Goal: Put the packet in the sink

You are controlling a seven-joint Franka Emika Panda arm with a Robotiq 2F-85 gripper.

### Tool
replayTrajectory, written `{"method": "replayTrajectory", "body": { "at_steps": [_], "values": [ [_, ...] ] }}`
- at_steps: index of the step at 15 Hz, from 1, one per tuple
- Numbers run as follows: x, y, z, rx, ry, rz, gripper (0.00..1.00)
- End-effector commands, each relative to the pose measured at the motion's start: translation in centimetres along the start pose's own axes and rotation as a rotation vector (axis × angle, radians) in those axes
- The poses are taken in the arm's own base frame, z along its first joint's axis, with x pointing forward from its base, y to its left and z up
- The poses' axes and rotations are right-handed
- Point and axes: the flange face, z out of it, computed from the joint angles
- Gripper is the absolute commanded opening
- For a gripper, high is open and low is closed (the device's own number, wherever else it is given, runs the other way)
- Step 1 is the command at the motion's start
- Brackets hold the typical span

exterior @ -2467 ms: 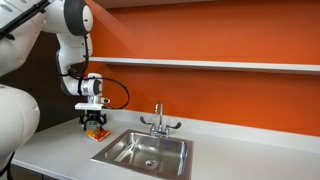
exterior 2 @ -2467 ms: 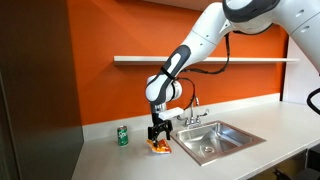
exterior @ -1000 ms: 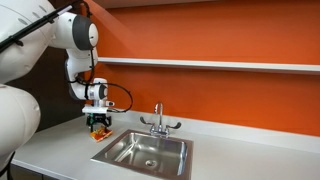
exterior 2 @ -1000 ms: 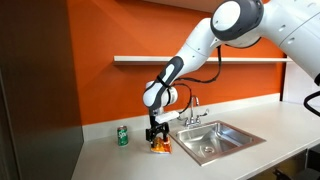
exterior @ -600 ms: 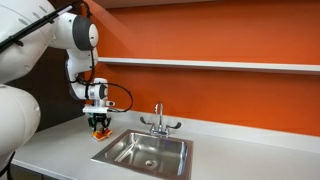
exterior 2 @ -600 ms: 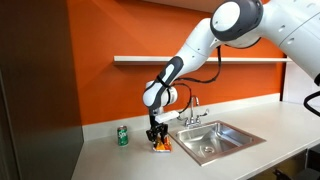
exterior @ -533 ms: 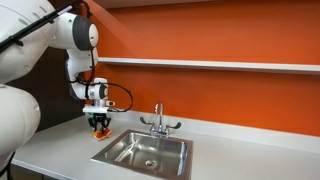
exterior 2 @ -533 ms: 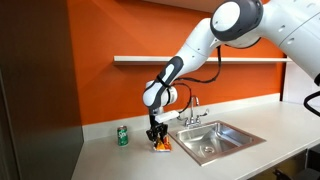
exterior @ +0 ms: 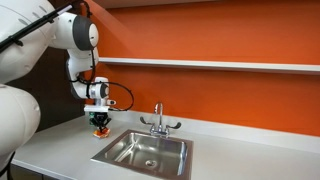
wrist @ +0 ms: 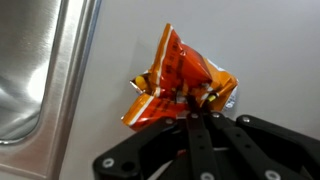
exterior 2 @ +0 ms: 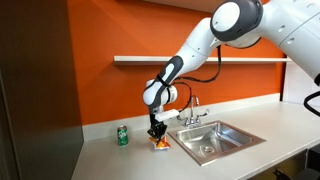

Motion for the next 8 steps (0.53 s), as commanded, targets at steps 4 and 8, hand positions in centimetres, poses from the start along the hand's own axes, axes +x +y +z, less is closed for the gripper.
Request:
{"method": "replayTrajectory", "body": {
  "at_steps": [4,8],
  "values": [
    [0.2,0.1,-1.6,-0.032,-0.007,0.011,0.00],
    [0.0,0.3,-3.3,-0.049,0.010,0.010,0.00]
  ]
}}
